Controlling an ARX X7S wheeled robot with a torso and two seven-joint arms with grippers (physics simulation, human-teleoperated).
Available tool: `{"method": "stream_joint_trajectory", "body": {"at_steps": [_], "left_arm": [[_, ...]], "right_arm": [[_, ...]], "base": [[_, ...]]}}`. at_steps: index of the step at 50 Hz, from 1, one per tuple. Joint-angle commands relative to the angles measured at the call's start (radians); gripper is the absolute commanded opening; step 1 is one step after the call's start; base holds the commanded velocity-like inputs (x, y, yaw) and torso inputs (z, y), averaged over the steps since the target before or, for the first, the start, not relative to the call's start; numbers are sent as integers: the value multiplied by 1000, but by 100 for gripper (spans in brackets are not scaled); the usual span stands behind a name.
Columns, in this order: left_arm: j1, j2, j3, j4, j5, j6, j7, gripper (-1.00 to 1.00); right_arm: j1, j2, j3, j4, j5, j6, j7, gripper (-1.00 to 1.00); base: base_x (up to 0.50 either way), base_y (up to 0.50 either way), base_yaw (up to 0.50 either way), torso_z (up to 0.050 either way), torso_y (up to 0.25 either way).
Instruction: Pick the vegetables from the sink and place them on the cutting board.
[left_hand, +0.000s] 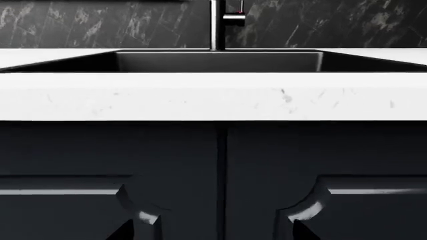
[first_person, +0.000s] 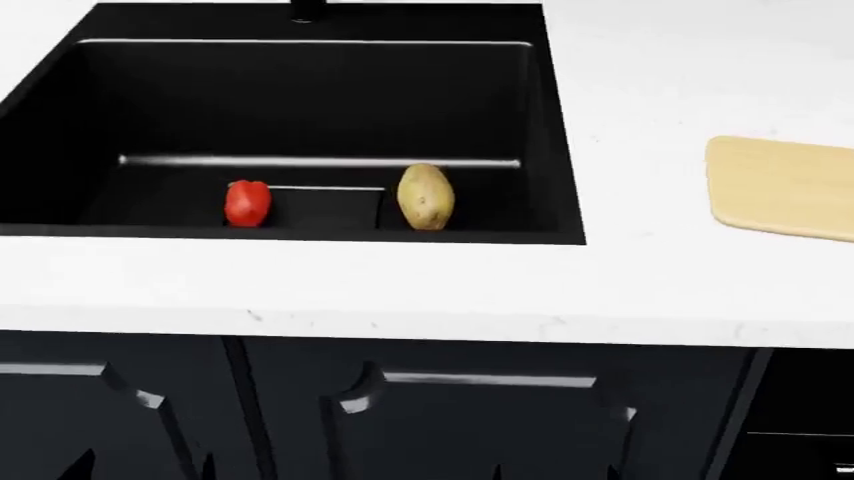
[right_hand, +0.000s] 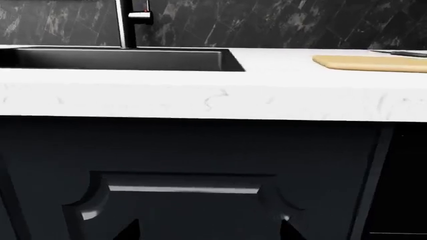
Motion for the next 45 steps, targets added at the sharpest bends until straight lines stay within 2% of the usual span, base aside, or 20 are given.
{"method": "stream_joint_trajectory", "body": {"at_steps": [1, 12, 20, 25, 27, 28, 33, 45], "left_arm": [[0, -21, 20, 8, -16, -5, -18, 100], [-7, -32, 45, 5, 0, -14, -48, 100], [-7, -42, 55, 7, -13, -14, -54, 100], [2, -59, 80, -5, 18, 55, -56, 100], [5, -59, 75, 3, 9, 66, -59, 100], [9, -62, 83, 20, -49, 65, -8, 100], [-2, -66, 107, 8, 13, 65, -43, 100], [14, -86, 105, 10, -1, 87, -55, 100]], "right_arm": [[0, 16, -21, 0, 14, 3, 20, 100], [4, 27, -29, 7, 24, 20, 45, 100], [2, 36, -40, 0, 30, 8, 58, 100], [2, 41, -46, -1, 34, 8, 66, 100], [4, 44, -52, 4, 34, 11, 67, 100], [4, 45, -52, 3, 36, 12, 67, 100], [9, 50, -58, 5, 40, 14, 73, 100], [8, 60, -76, 4, 42, 14, 85, 100]], "base": [[66, 500, 0, 0, 0], [67, 482, 0, 0, 0], [0, 3, 0, 0, 0], [0, 0, 0, 3, 0], [0, 0, 0, 47, 0], [0, 0, 0, 50, 0], [0, 0, 0, 50, 0], [0, 0, 0, 50, 0]]}}
